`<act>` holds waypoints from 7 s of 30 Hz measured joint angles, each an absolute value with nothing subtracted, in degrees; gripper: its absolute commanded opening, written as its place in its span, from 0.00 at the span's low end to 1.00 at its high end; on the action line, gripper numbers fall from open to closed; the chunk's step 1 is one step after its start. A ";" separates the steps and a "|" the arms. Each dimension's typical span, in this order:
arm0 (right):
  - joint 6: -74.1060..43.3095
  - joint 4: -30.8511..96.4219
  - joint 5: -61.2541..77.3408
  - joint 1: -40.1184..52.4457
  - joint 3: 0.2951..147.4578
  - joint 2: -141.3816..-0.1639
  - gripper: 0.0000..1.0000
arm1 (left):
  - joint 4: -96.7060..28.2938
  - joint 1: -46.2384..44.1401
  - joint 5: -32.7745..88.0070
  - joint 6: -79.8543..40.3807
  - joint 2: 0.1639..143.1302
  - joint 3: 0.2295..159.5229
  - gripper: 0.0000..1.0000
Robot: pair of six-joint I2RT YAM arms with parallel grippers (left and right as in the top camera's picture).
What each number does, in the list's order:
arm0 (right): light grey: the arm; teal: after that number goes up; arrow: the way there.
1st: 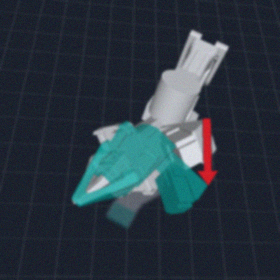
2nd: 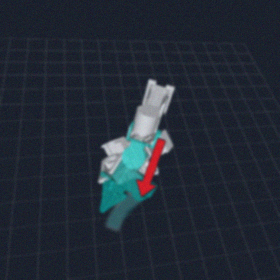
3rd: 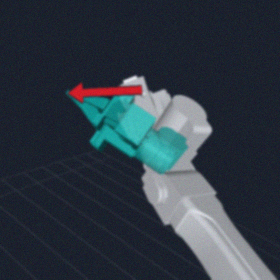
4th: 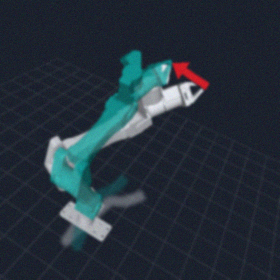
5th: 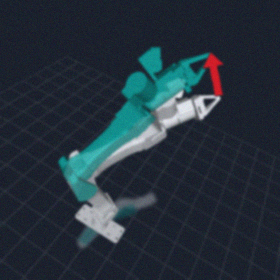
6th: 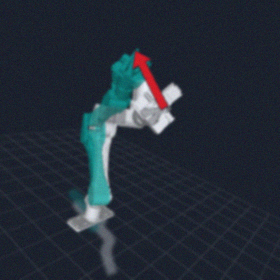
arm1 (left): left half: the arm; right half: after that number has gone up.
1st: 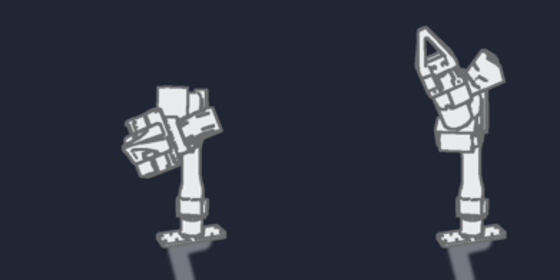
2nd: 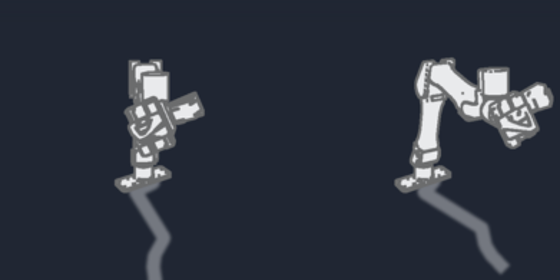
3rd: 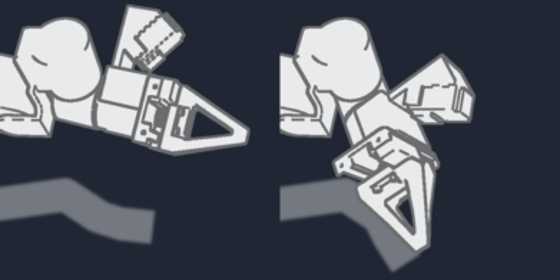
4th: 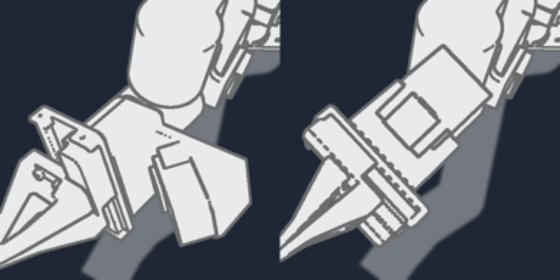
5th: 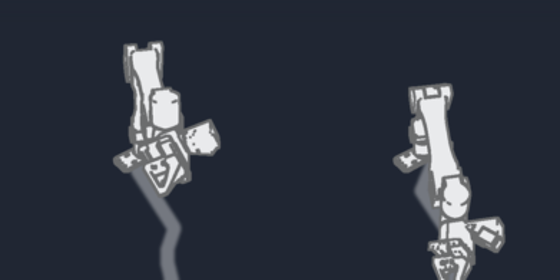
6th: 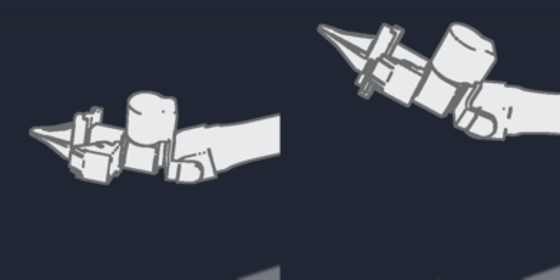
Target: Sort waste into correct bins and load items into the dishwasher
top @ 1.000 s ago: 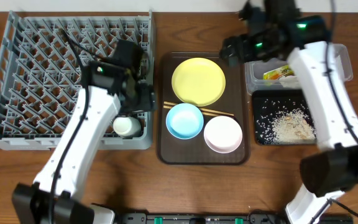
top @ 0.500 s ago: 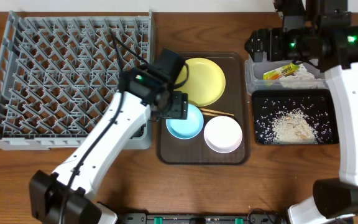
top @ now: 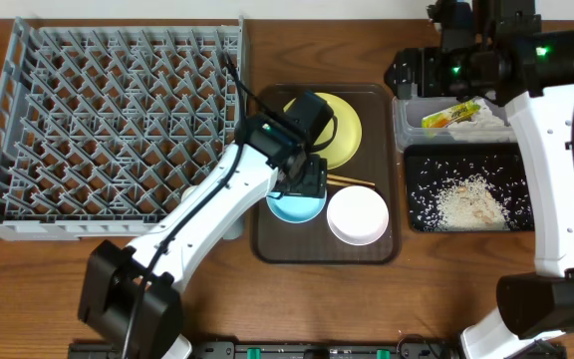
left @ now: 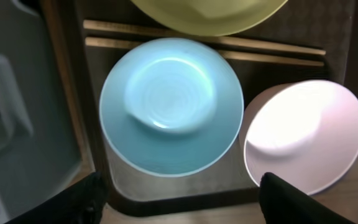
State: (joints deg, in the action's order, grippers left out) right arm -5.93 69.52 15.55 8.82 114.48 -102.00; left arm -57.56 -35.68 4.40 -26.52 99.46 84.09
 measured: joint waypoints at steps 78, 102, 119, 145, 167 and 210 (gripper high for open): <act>-6.07 69.71 15.35 9.08 114.48 -102.00 0.99 | -48.73 -27.00 -1.56 5.82 91.22 86.91 0.08; -6.07 69.78 15.35 9.08 114.48 -102.00 0.99 | -61.28 -29.56 9.67 -0.23 102.26 85.93 0.54; -6.07 69.80 15.33 9.08 114.48 -102.00 0.99 | -62.94 -30.11 7.94 -2.72 112.07 85.93 0.54; -6.07 69.82 15.33 9.26 114.48 -102.00 0.99 | -49.80 -30.11 6.11 -4.71 112.07 75.13 0.08; -6.07 69.82 15.33 9.26 114.48 -102.00 0.99 | -46.98 -29.52 -11.07 -4.49 93.14 79.22 0.07; -6.07 69.84 15.14 9.28 114.48 -102.00 0.99 | -36.71 -24.56 4.75 -7.11 101.67 78.28 0.42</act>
